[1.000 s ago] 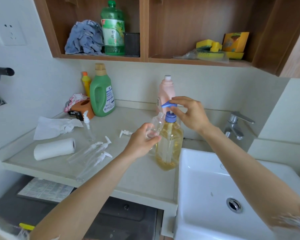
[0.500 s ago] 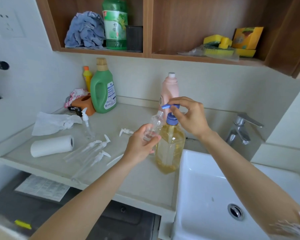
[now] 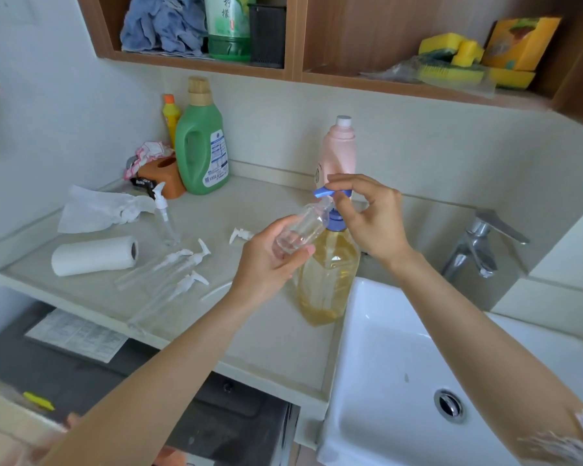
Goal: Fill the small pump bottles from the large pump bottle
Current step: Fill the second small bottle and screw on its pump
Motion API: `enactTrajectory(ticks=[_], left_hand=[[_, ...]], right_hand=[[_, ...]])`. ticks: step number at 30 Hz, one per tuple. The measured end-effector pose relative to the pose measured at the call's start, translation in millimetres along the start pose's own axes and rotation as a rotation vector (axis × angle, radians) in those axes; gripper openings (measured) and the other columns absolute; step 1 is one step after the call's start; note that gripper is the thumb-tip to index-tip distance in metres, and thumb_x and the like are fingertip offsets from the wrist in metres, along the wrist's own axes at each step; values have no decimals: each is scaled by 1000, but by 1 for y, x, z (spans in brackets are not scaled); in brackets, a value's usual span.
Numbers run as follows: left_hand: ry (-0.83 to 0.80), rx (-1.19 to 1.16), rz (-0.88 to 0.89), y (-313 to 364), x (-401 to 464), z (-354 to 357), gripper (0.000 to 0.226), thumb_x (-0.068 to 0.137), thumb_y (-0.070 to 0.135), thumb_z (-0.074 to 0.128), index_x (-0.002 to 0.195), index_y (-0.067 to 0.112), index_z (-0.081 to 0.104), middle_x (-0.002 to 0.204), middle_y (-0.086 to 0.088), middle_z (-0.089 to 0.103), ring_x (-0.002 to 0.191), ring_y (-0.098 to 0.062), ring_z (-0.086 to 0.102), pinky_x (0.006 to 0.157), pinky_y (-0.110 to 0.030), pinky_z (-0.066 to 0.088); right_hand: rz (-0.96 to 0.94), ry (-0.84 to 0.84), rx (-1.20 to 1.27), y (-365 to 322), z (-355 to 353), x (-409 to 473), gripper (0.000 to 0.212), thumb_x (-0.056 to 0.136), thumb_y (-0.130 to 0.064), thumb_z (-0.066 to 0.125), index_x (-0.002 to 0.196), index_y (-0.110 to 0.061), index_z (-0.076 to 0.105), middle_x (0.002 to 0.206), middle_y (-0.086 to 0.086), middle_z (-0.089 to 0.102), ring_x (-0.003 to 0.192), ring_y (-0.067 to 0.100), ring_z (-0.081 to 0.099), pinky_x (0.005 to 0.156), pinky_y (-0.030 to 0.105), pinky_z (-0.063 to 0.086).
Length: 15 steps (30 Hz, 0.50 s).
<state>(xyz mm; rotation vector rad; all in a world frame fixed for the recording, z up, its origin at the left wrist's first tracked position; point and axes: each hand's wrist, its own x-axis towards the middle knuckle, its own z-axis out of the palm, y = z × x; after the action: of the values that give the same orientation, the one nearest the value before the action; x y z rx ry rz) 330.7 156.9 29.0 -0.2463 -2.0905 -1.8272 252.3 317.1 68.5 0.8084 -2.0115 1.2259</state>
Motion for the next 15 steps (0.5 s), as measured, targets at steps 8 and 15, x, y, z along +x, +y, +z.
enactTrajectory(ticks=[8,15], left_hand=[[-26,-24,-20,-9,4,-12,41,79,15,76,112,32,59,80,13,65,61,-6,56,51,-25,49],[-49,17,2,-15,8,-25,41,78,24,75,115,30,58,81,21,65,65,-2,59,65,-28,50]], right_hand=[[90,65,94,0,6,-4,22,86,-1,55,92,-12,73,100,-6,69,99,5,65,92,17,44],[110,126,18,-9,9,-6,25,83,-15,52,90,-11,75,99,-4,71,100,9,65,93,19,46]])
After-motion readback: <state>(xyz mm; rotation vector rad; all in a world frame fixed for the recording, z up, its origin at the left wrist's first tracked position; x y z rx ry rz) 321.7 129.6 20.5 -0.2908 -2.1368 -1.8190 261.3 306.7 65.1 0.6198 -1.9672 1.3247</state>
